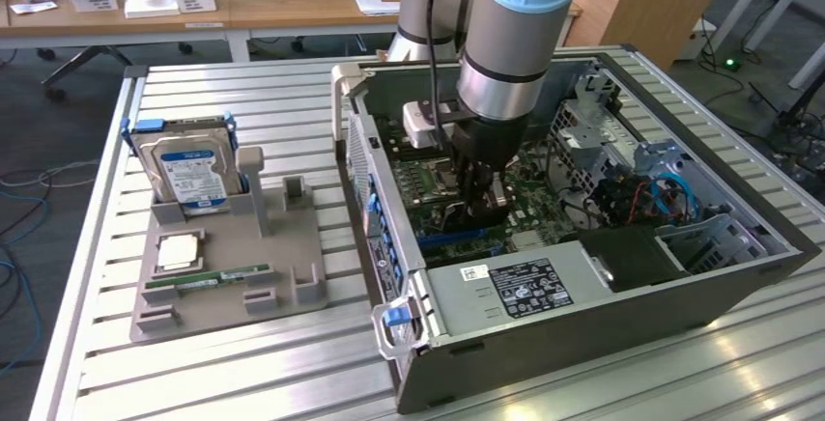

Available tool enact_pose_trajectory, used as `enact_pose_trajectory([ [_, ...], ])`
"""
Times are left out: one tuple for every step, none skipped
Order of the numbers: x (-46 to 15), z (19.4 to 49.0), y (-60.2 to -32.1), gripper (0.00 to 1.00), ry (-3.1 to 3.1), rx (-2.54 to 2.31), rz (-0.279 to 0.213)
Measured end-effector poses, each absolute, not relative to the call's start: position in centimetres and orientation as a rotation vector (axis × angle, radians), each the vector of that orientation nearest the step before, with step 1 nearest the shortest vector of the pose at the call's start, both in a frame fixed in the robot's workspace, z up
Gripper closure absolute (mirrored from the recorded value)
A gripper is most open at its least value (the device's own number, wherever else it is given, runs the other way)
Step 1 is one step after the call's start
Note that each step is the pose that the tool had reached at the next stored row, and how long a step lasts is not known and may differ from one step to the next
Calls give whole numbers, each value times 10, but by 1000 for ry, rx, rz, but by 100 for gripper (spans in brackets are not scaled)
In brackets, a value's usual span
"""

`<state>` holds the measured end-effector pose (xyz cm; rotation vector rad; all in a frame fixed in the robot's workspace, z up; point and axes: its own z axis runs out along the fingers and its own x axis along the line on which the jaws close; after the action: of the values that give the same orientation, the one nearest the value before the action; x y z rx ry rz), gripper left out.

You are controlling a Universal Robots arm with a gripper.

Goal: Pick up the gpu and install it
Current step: 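Insert the gpu into the slot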

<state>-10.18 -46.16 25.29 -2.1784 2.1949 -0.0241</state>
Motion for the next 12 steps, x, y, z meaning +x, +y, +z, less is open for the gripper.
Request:
enact_pose_trajectory([
  [-102,253,-462,74,2195,-2178,-24],
  [-102,252,-462,74,2195,-2178,-24],
  [-102,252,-462,74,2195,-2178,-24],
  [-102,252,-462,74,2195,-2178,-24],
  [-102,252,-462,74,2195,-2178,-24],
  [-102,252,-462,74,2195,-2178,-24],
  [-102,252,-462,74,2195,-2178,-24],
  [-102,252,-462,74,2195,-2178,-24],
  [-102,252,-462,74,2195,-2178,-24],
  [-102,252,-462,74,2195,-2178,-24],
  [-102,251,-462,74,2195,-2178,-24],
  [-102,251,-462,74,2195,-2178,-24],
])
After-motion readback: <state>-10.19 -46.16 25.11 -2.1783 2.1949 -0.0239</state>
